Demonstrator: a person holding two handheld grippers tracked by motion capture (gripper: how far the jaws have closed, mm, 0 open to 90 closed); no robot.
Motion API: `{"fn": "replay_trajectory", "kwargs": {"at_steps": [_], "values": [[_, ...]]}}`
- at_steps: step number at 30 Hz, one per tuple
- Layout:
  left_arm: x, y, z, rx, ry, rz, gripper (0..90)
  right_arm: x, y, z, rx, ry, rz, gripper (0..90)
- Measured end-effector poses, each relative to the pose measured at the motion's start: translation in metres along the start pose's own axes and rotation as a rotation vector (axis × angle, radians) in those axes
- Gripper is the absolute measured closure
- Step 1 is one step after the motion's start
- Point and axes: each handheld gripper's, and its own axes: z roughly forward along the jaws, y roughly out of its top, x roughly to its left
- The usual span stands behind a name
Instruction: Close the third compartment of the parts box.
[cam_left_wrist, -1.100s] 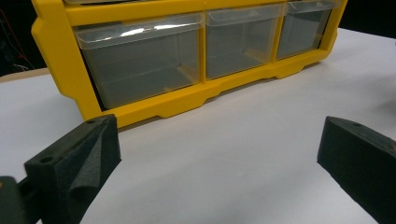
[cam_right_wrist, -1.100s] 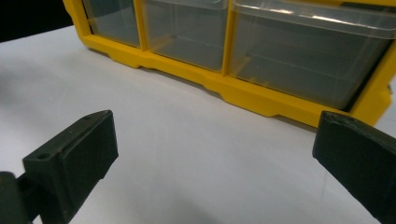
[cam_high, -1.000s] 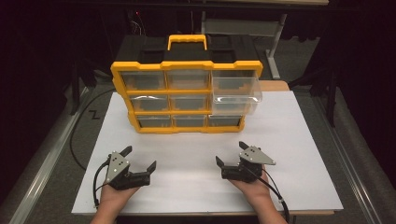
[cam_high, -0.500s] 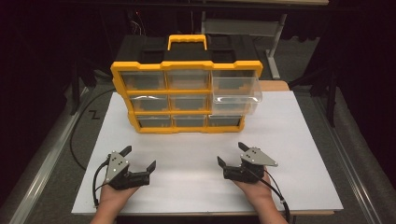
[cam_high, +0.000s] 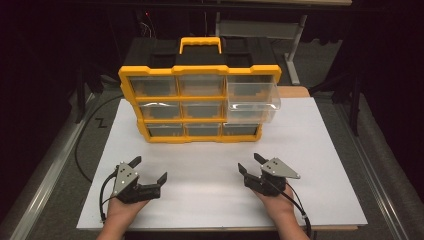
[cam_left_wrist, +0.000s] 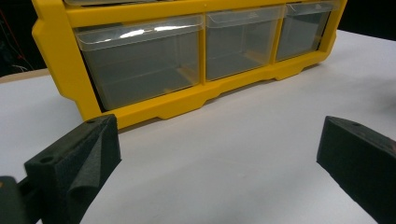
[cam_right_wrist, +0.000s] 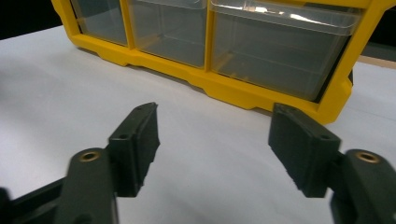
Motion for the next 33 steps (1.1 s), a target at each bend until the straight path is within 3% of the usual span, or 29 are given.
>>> {"fn": "replay_trajectory", "kwargs": {"at_steps": [4, 8, 11, 15, 17, 21, 30, 33], "values": [[0.000, 0.000, 0.000, 0.001, 0.000, -0.001, 0.5, -0.001, -0.001, -0.001, -0.004, -0.009, -0.017, 43.9], [0.000, 0.000, 0.000, 0.000, -0.002, -0.001, 0.6, 0.000, 0.000, -0.004, -0.013, -0.056, -0.043, 59.4], [0.000, 0.000, 0.000, 0.001, -0.002, -0.002, 0.6, -0.001, 0.001, -0.006, -0.018, -0.058, -0.033, 72.6], [0.000, 0.000, 0.000, 0.000, -0.001, -0.002, 0.6, -0.001, 0.003, -0.008, -0.027, -0.055, -0.013, 81.0], [0.000, 0.000, 0.000, 0.003, -0.001, -0.002, 0.7, -0.002, 0.004, -0.009, -0.030, -0.045, 0.001, 90.0], [0.000, 0.000, 0.000, 0.002, -0.001, -0.002, 0.7, -0.002, 0.006, -0.011, -0.029, -0.020, 0.023, 90.0], [0.001, 0.000, 0.000, -0.005, -0.002, -0.002, 0.7, 0.003, 0.009, -0.012, -0.043, -0.003, -0.022, 90.0], [0.001, 0.000, 0.000, -0.005, -0.004, 0.001, 0.7, 0.012, 0.013, -0.012, -0.058, 0.019, -0.038, 90.0]]}}
